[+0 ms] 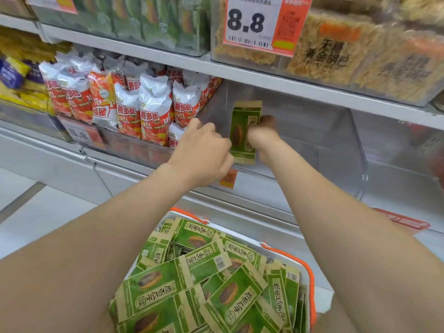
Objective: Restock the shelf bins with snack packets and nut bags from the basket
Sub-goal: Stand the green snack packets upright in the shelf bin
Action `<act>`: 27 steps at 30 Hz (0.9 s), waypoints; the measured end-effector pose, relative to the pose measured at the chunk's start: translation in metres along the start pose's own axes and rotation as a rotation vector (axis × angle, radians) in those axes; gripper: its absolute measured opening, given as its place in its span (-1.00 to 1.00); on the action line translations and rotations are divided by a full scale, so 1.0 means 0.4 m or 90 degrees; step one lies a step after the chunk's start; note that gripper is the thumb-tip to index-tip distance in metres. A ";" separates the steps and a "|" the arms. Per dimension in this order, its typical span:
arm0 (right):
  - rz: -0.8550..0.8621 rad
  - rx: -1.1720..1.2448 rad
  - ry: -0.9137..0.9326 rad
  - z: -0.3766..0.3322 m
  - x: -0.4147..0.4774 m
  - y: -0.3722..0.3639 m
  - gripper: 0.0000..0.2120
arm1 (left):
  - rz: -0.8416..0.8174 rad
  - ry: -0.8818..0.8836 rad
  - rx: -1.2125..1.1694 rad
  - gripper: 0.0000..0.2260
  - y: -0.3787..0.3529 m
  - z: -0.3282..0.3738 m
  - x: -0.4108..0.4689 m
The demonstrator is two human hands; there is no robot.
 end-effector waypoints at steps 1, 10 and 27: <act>0.013 0.017 0.017 -0.002 0.013 -0.005 -0.77 | -0.004 -0.032 -0.025 -0.74 -0.008 0.009 0.004; 0.103 -0.085 0.137 -0.032 0.100 -0.025 -0.67 | -0.124 0.035 -0.145 -0.73 -0.030 0.026 0.006; -0.197 -0.333 0.227 0.009 0.112 -0.044 -0.28 | -0.167 0.036 -0.171 -0.72 -0.016 0.023 0.006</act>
Point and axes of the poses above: each hand's wrist, its own x-axis towards the middle knuckle, its own y-axis out of the back of the hand, z = x × y, the point moved 1 cm from there along x, towards the middle knuckle, and after that the axes turned 10 degrees about x, right-handed, at the moved point
